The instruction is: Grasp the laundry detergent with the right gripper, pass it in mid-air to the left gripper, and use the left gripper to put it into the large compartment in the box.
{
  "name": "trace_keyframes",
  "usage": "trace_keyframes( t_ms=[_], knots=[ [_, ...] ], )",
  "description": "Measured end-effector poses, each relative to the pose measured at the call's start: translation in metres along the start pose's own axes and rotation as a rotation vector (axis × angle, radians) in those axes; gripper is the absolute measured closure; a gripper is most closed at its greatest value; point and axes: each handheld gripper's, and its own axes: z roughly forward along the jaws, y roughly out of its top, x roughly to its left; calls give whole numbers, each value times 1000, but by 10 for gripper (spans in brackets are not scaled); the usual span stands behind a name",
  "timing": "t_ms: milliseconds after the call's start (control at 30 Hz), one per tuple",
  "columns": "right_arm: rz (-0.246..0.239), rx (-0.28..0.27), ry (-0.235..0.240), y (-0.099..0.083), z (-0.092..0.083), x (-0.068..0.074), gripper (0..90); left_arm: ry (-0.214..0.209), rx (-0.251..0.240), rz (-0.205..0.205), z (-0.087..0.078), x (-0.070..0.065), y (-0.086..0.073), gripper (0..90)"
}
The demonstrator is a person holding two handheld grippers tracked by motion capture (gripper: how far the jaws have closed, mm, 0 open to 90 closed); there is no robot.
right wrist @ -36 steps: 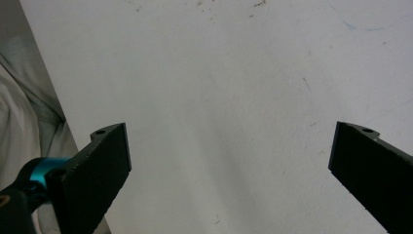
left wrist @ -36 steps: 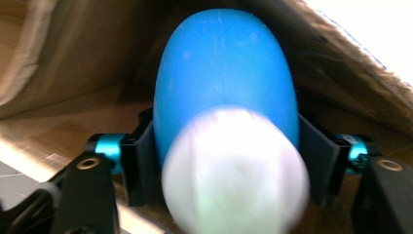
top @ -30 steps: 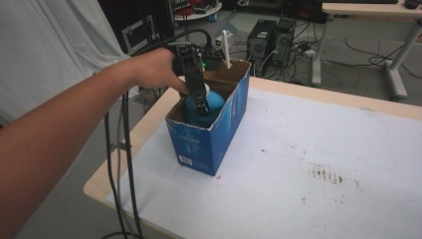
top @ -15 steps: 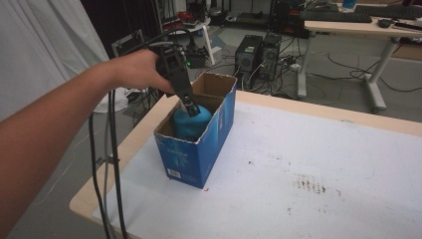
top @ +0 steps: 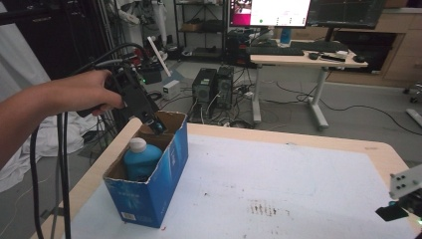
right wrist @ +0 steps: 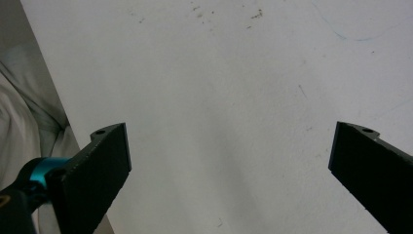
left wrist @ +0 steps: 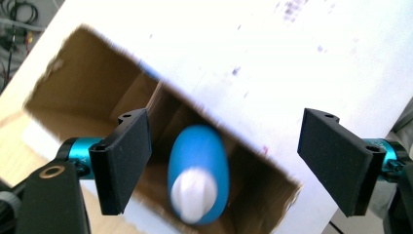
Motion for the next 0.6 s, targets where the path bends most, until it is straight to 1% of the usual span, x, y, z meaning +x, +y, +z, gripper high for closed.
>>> trace_keyframes(
  t_ms=[33,67,133,200,267,300,400,467,533,600],
  knots=[
    [0,-1,0,0,0,0,8,2,9,12,2,-3,5,199],
    [-5,-1,1,1,0,1,8,-4,17,29,5,-7,9,199],
    [-4,-4,0,1,-1,1,8,-36,28,74,11,-14,17,199],
    [-1,-5,0,0,-1,1,8,-60,37,104,16,-21,24,199],
    [-2,-6,2,0,-1,1,8,-58,49,119,22,-26,31,192],
    [-2,-8,2,-1,-2,1,8,-63,52,125,24,-28,34,159],
    [0,-15,5,-1,-2,1,8,-61,53,155,30,-35,43,152],
    [-2,-17,5,-1,-2,2,8,-65,60,166,34,-39,48,102],
    [-1,-17,8,0,-2,1,8,-67,66,182,39,-43,54,99],
    [-2,-19,7,0,-1,1,8,-63,69,194,44,-46,60,52]
  ],
)
